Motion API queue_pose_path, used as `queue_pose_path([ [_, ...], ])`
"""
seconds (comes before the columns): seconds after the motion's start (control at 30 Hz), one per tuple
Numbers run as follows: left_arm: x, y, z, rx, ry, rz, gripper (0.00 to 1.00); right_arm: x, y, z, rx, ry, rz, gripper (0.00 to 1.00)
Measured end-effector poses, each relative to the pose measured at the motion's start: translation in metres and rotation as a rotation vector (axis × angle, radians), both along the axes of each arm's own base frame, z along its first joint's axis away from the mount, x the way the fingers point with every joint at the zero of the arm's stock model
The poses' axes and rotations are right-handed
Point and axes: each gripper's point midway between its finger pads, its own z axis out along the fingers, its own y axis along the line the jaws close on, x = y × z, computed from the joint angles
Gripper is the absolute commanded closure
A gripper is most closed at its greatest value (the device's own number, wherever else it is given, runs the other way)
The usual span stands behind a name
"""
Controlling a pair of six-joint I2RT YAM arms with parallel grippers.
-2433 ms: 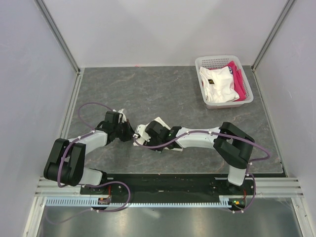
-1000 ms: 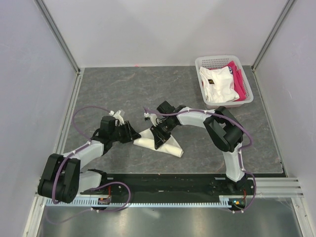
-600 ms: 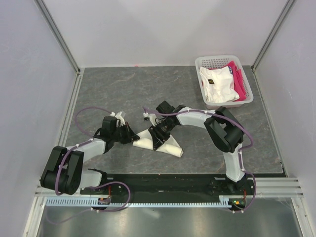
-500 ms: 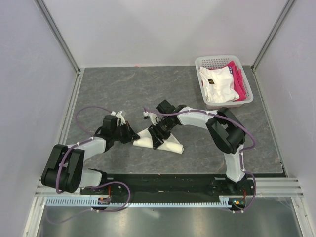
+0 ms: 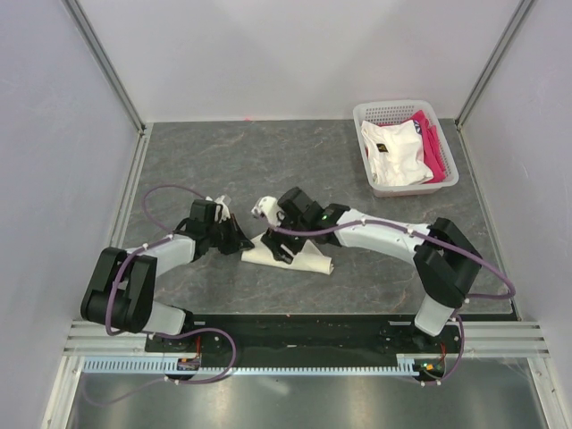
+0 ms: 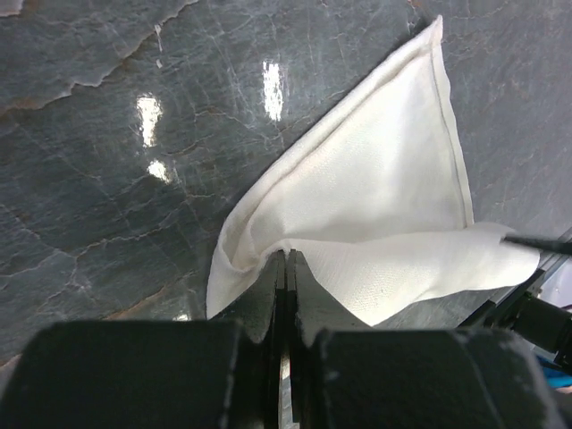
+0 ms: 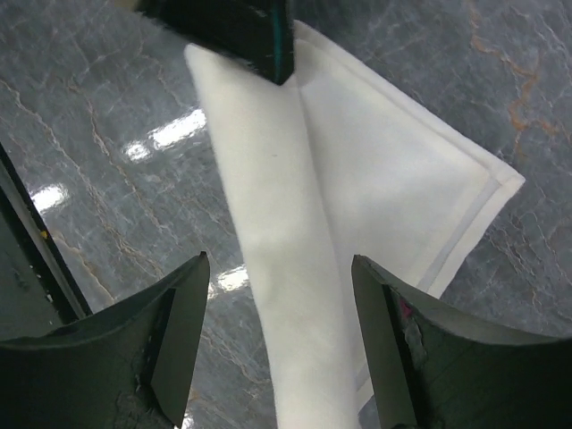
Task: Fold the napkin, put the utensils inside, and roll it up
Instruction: Roll the napkin with the utensil
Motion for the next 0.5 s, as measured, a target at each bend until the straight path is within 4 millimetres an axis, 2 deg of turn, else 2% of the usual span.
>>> queue_pose_path([
  [0.17,0.002,0.000,-0.003,0.009,0.036,-0.001,0.98,-0.021,0.012,-0.010,-0.105,-0.156,0.073,0.26],
  [0.5,0.002,0.000,-0.004,0.013,0.047,-0.003,0.98,-0.008,0.001,-0.036,-0.255,-0.260,0.080,0.26],
])
